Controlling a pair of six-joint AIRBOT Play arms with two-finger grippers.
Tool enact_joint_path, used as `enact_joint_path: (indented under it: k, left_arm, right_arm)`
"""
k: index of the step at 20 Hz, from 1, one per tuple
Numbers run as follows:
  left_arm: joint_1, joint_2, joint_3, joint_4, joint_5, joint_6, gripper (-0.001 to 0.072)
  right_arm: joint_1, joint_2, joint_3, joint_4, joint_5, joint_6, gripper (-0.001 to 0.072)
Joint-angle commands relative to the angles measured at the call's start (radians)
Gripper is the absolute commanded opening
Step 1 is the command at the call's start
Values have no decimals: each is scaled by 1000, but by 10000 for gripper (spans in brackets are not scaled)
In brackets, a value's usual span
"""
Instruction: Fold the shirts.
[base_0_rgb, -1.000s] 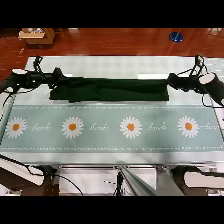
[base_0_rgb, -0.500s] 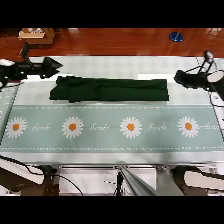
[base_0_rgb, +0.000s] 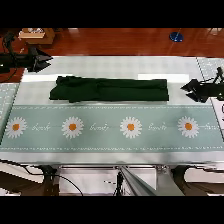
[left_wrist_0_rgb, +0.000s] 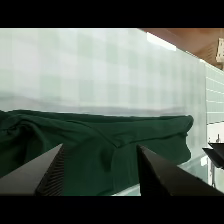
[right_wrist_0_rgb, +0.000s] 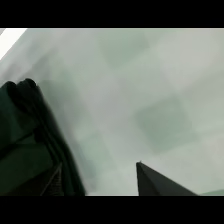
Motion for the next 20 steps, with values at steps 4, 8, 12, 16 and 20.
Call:
enact_joint_path:
  k: [4,8,12,16,20]
  left_arm:
    - [-35,3,3,-1,-24,1,547]
    - [-46,2,3,-1,-21,1,547]
    - [-47,3,3,-1,-21,0,525]
    - [-48,3,3,-8,-31,-63,246]
    - [-88,3,3,-91,-55,-64,22]
  right_arm:
    - [74,-138,1,172,57,-106,518]
    - [164,-207,1,332,25,-171,506]
    - [218,-216,3,360,-10,-200,110]
    - [186,-105,76,360,71,-269,24]
    - [137,66,154,248,112,-165,24]
